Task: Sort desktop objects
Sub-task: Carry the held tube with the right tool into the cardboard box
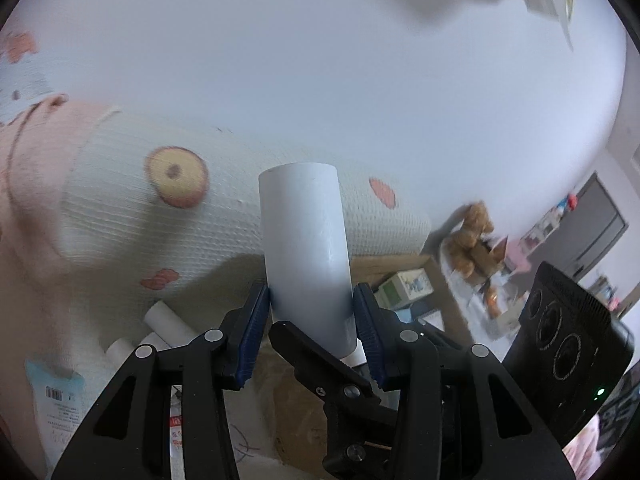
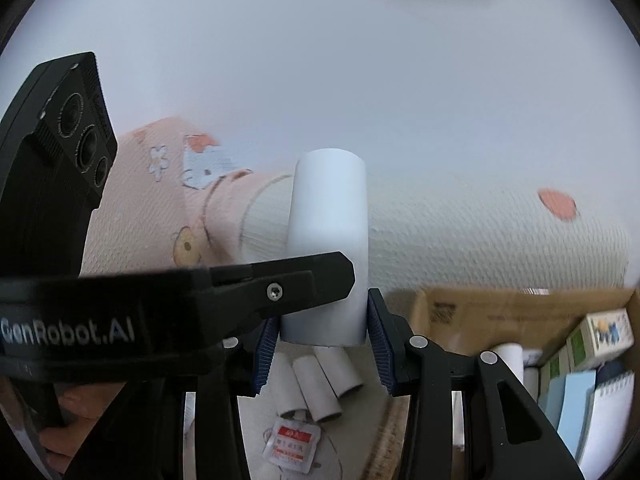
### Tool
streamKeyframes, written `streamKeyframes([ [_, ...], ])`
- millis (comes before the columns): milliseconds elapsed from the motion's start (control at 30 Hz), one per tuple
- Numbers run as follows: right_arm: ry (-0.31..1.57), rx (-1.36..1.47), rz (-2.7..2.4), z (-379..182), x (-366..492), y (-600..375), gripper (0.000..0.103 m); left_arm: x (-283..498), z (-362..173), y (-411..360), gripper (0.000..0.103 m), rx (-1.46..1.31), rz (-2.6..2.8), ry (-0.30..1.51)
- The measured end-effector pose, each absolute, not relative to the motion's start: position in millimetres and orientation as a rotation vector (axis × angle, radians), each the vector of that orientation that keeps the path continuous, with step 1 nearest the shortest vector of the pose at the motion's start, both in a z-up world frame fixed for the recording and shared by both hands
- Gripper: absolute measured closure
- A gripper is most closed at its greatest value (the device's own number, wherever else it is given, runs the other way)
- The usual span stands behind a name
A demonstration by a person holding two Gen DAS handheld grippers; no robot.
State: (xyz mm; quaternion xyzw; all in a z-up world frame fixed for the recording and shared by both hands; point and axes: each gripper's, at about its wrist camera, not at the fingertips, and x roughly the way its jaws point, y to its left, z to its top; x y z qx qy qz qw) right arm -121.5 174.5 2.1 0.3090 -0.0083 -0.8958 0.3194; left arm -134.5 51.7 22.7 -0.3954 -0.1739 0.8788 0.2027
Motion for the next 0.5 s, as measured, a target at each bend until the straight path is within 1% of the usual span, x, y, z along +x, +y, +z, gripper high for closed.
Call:
streamKeyframes([
  [267, -0.164, 0.912, -2.361, -10, -145, 222, 0.064, -148, 18, 102, 0.056, -1.156, 2.44, -0.359],
  [500, -0.207, 0.956, -2.363, -16, -154, 248, 0.064, -156, 11, 124, 0.055, -1.206, 2.419, -0.317],
])
